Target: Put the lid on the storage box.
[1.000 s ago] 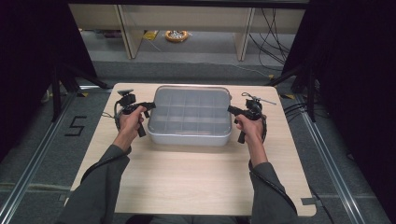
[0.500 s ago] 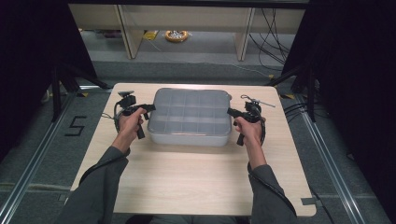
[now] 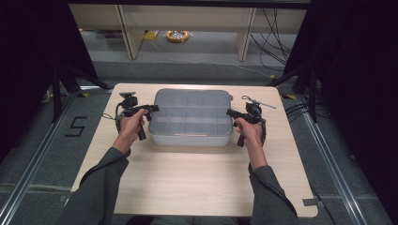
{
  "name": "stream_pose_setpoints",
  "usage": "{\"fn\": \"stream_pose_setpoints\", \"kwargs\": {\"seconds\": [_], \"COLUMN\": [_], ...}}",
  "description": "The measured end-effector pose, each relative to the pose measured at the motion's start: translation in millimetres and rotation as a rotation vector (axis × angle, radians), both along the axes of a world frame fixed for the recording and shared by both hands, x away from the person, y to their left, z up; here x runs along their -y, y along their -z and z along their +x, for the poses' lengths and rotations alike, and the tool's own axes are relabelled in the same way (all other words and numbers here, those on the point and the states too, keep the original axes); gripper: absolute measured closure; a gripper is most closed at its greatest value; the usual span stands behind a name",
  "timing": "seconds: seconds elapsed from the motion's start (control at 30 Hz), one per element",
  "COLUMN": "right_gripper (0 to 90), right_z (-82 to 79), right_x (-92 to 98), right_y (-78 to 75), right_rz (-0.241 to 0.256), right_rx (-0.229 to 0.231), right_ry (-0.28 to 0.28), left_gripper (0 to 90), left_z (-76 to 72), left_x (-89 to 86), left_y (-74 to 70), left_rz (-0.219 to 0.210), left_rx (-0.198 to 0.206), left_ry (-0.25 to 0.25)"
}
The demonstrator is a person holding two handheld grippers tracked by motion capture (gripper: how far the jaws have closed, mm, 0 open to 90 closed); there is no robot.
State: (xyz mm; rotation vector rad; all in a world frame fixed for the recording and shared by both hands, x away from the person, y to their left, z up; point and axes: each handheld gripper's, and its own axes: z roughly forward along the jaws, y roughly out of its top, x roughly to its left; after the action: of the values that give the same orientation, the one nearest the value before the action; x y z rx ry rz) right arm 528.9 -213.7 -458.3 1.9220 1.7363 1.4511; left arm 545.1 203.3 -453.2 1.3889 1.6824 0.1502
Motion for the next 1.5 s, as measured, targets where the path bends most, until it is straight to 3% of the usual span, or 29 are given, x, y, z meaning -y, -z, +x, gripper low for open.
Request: {"fn": "stream_pose_setpoints", "kwargs": {"seconds": [0.07, 0.1, 0.13, 0.2, 0.23, 0.3, 0.33, 0.37, 0.4, 0.43, 0.57, 0.6, 0.67, 0.77, 0.8, 0.9, 0.97, 1.07, 1.13, 1.17, 1.2, 1.33, 1.37, 1.4, 1.43, 1.5], "right_gripper": [56.4, 55.5, 53.9, 49.3, 46.6, 43.1, 41.9, 40.7, 39.0, 37.4, 31.8, 30.8, 29.8, 27.7, 27.0, 24.6, 22.7, 19.9, 19.6, 19.3, 19.3, 19.0, 19.1, 19.1, 19.1, 19.2], "right_z": [-1.3, -1.4, -4.2, -6.2, -7.8, -12.9, -19.4, -22.4, -27.4, -29.6, -48.2, -54.1, -58.8, -70.9, -73.0, -80.8, -85.4, -91.7, -95.3, -99.0, -99.2, -106.1, -109.7, -108.6, -109.2, -112.0], "right_x": [-0.8, 0.8, -0.5, 4.3, 8.0, 11.1, 8.7, 10.9, 11.5, 15.2, 15.8, 13.3, 15.2, 9.3, 9.9, 5.6, 3.0, -0.4, -3.1, -5.2, -3.7, -5.5, -7.6, -4.7, -5.7, -6.1], "right_y": [-3.3, -4.2, -8.0, -10.1, -11.3, -13.8, -18.4, -18.4, -19.8, -18.1, -18.4, -20.3, -18.2, -19.7, -19.0, -17.7, -18.4, -18.3, -17.5, -19.2, -18.2, -16.3, -17.8, -15.9, -14.4, -13.4], "right_rz": [-0.010, -0.035, -0.008, -0.042, -0.083, -0.095, -0.044, -0.066, -0.062, -0.102, -0.104, -0.068, -0.119, -0.096, -0.123, -0.125, -0.097, -0.134, -0.125, -0.104, -0.139, -0.129, -0.119, -0.154, -0.144, -0.157], "right_rx": [0.002, 0.026, -0.005, 0.040, 0.071, 0.085, 0.041, 0.066, 0.057, 0.094, 0.101, 0.075, 0.121, 0.119, 0.145, 0.165, 0.155, 0.161, 0.163, 0.141, 0.160, 0.160, 0.119, 0.150, 0.161, 0.146], "right_ry": [0.004, -0.010, 0.002, -0.015, -0.029, -0.037, -0.012, -0.026, -0.035, -0.072, -0.118, -0.110, -0.132, -0.142, -0.163, -0.182, -0.194, -0.210, -0.208, -0.207, -0.224, -0.233, -0.216, -0.234, -0.230, -0.232], "left_gripper": [41.2, 37.7, 36.3, 35.0, 34.0, 31.6, 30.5, 29.1, 28.1, 27.4, 24.7, 24.1, 23.3, 22.3, 21.7, 20.1, 18.3, 15.1, 14.8, 14.9, 14.9, 14.9, 14.9, 14.9, 14.9, 15.0], "left_z": [-0.9, -1.3, -2.6, -8.2, -10.6, -18.2, -22.9, -28.4, -34.5, -40.8, -66.2, -72.3, -84.7, -102.3, -107.6, -122.5, -132.0, -146.2, -153.8, -157.1, -160.0, -168.9, -170.8, -172.6, -174.4, -177.3], "left_x": [-4.5, -7.9, -10.8, -16.3, -18.0, -21.8, -23.1, -24.4, -24.8, -25.6, -27.2, -26.8, -25.8, -23.6, -22.7, -19.1, -16.1, -11.6, -9.2, -7.9, -6.9, -1.3, 0.1, 1.8, 3.4, 5.7], "left_y": [-1.8, -3.0, -4.0, -7.0, -8.0, -11.1, -12.2, -13.0, -13.3, -13.2, -9.3, -8.2, -5.7, -1.5, -0.1, 5.9, 11.0, 19.4, 23.7, 25.8, 27.7, 32.9, 33.1, 33.1, 33.0, 33.6], "left_rz": [-0.012, -0.021, -0.031, -0.010, -0.001, -0.012, -0.016, -0.010, -0.001, 0.007, 0.018, 0.021, 0.038, 0.034, 0.038, 0.039, 0.031, 0.047, 0.068, 0.075, 0.076, 0.086, 0.091, 0.098, 0.103, 0.117], "left_rx": [0.003, -0.004, 0.002, 0.023, 0.029, 0.034, 0.037, 0.041, 0.049, 0.056, 0.069, 0.072, 0.084, 0.104, 0.110, 0.134, 0.131, 0.146, 0.147, 0.148, 0.142, 0.136, 0.138, 0.139, 0.141, 0.146], "left_ry": [-0.021, -0.028, -0.023, -0.004, -0.002, 0.035, 0.054, 0.076, 0.089, 0.107, 0.168, 0.182, 0.205, 0.233, 0.241, 0.254, 0.284, 0.313, 0.326, 0.335, 0.340, 0.370, 0.377, 0.380, 0.382, 0.392]}}
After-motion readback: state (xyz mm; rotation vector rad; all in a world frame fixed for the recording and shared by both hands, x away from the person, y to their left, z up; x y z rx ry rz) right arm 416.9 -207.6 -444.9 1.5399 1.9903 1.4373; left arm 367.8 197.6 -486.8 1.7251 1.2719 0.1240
